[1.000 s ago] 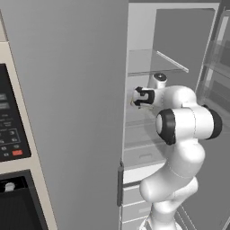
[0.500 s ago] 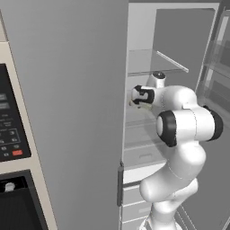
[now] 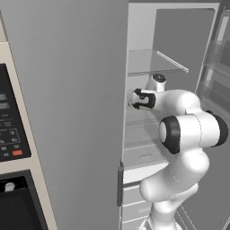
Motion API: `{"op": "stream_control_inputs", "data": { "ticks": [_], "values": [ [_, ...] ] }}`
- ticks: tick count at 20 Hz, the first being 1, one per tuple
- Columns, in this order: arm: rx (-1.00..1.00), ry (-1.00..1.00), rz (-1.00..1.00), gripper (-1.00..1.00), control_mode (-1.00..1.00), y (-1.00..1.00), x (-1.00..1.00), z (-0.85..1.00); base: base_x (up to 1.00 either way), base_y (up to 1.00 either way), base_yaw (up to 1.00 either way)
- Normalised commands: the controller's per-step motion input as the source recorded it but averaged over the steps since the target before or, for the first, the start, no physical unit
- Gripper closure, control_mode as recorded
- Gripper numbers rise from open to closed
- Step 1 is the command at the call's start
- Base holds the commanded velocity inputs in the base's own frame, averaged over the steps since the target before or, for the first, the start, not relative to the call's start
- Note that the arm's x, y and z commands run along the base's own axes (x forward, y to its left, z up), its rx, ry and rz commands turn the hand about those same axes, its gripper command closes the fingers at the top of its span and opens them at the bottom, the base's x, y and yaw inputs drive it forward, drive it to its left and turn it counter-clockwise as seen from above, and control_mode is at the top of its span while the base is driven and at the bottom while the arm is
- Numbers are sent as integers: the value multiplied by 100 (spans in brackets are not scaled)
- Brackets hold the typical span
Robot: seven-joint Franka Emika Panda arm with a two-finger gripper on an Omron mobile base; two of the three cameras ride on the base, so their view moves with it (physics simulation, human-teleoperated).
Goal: Retrieve the butter from the fridge and place it on a plate on the dining table. Then retrieve the butter knife by the fridge and place it near the plate.
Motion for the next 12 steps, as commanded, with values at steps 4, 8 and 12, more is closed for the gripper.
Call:
{"op": "stream_control_inputs", "data": {
  "ticks": [4, 8, 12],
  "values": [
    [0, -5, -8, 100, -100, 0, -72, 0, 0, 0, 0],
    [3, -8, -11, 100, -100, 4, -83, 2, 0, 0, 0],
    [3, 0, -26, 100, -100, 14, -69, 19, 0, 0, 0]
  ]
}}
